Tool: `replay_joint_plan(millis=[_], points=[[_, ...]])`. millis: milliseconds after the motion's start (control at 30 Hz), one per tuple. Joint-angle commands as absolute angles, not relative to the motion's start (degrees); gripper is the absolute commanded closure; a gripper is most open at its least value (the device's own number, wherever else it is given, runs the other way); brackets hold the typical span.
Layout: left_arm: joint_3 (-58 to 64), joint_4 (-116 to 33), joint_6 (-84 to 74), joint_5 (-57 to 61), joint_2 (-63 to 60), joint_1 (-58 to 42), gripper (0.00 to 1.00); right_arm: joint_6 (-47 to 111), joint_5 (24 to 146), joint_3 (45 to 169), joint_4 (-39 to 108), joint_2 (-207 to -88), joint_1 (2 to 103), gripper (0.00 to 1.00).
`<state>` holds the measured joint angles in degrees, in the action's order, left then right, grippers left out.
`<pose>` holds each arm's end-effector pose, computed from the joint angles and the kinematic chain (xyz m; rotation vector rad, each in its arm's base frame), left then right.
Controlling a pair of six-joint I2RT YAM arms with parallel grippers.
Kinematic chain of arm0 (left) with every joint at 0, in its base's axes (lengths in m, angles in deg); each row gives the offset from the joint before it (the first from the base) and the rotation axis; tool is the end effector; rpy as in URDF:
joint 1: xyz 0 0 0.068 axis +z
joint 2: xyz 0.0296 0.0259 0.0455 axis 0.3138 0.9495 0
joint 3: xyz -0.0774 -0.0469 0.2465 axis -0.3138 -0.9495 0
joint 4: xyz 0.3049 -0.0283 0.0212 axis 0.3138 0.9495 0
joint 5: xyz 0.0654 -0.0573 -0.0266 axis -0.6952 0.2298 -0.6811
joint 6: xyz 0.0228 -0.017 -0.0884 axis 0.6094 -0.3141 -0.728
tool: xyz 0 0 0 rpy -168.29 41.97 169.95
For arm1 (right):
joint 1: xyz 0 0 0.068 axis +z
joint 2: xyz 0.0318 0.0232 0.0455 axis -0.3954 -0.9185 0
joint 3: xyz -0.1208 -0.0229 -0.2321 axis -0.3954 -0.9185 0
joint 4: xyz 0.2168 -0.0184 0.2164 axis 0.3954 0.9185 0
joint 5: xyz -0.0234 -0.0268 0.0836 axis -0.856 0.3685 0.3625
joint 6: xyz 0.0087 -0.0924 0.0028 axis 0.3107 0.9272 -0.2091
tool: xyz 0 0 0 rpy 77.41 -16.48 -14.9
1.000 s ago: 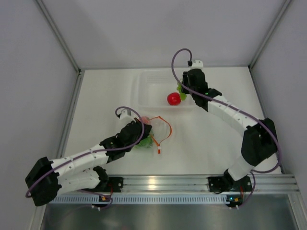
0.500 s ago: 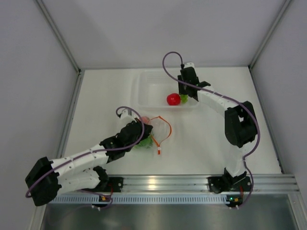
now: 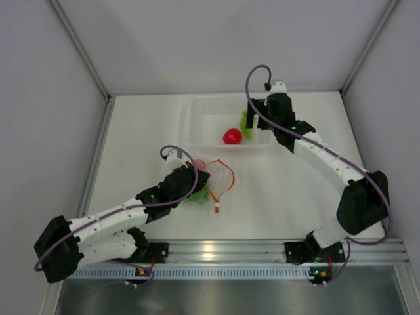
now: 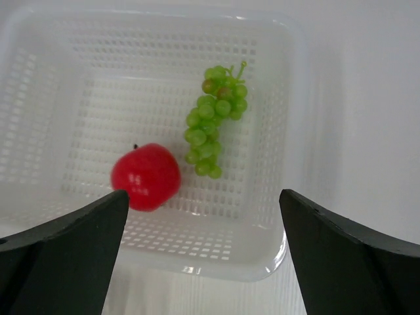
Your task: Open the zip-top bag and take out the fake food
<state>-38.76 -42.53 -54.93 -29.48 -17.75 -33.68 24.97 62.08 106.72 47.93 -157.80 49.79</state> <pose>0.2177 -0.2246 0.1782 -0.4323 2.0385 -0.8511 0.4198 0.1852 0.2643 -0.0767 2.0815 0.1533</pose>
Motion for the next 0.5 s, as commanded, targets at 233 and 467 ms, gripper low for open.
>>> replay_joint_plan(millis=[233,467], points=[[-34.5,-44.9,-52.0,-28.3,-19.4,-33.8,1.00,9.1,85.5,87.3,35.7,-139.6,49.7,0.20],[-30.2,-44.9,-49.7,-25.9,-17.2,-33.8,1.00,-0.1,86.3,69.3,24.0,-128.6,56.8,0.33]])
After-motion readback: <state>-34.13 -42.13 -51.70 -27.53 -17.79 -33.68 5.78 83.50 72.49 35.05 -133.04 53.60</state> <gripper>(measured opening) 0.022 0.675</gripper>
